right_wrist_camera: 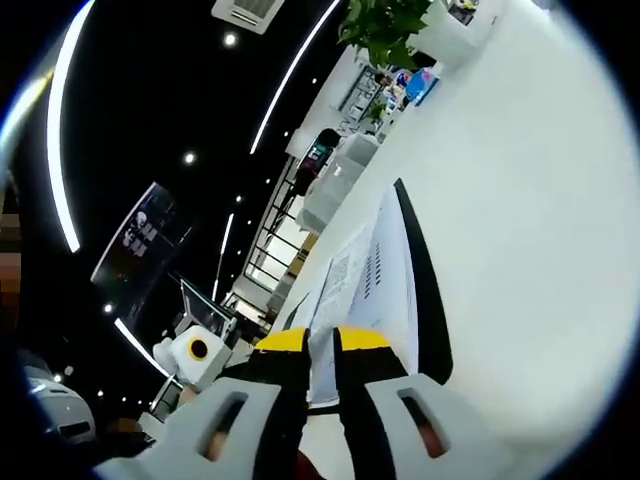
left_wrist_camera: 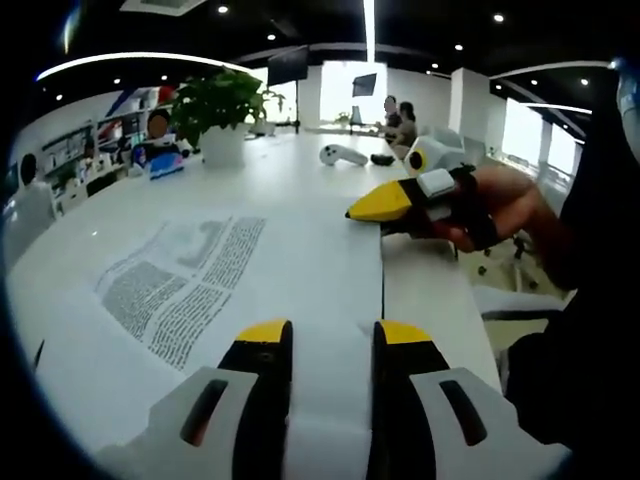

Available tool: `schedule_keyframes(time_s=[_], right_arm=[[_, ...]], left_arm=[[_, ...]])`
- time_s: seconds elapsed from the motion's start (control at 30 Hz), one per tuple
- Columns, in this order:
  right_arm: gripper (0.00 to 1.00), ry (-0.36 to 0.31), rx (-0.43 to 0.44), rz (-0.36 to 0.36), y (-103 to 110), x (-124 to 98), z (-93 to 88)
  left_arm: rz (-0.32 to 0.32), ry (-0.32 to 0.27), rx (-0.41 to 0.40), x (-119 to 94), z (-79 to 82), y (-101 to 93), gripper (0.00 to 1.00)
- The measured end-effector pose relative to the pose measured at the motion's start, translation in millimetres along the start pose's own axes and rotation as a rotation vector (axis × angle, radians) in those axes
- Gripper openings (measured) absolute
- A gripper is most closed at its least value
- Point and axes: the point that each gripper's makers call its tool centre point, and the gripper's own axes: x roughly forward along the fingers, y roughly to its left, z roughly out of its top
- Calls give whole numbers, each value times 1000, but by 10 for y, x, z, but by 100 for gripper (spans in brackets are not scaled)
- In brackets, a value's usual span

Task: Flip through the bound document one page at a time

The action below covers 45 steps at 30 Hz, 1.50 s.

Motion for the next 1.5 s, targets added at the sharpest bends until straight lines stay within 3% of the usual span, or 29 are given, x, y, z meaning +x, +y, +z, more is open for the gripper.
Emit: schedule_keyframes(time_s=[0.33,0.97,1.1,1.3,1.4,1.5], right_arm=[[3,-11,-16,9,-10,3,51],[2,-20,-40,25,4,8,57],[2,-22,-43,24,2,8,57],[2,-45,-29,27,-1,1,103],[2,-39,-26,32,13,12,107],[2,-28,-25,35,26,32,70]], left_arm=[[6,-1,14,6,-5,0,35],[20,-9,1,8,5,-12,35],[10,4,-20,-1,18,-48,29],[55,-48,-28,-124,191,-16,29],[68,-121,-53,-211,350,-17,29],[75,-149,-47,-304,434,-37,29]])
